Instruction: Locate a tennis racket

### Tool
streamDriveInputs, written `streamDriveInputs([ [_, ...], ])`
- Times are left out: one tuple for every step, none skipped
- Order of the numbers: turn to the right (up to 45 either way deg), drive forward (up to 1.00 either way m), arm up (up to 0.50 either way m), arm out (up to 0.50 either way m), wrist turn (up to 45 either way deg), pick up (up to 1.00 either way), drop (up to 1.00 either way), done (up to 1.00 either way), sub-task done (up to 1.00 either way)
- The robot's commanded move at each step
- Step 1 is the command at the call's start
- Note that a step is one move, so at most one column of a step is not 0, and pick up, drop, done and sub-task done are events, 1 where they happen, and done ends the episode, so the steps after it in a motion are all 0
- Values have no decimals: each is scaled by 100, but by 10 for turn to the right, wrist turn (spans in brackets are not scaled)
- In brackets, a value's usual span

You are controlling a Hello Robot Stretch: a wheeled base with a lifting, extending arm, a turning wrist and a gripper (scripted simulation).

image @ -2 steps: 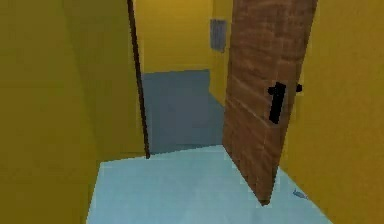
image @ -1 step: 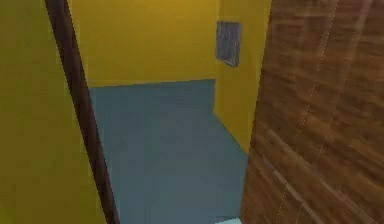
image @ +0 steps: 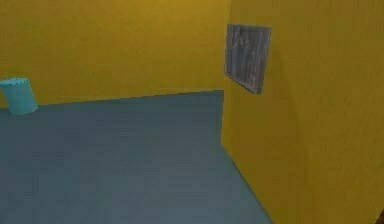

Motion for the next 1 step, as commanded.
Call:
streamDriveInputs([
  [-120, 0, 0, 0, 0, 0, 0, 0, 0],
])
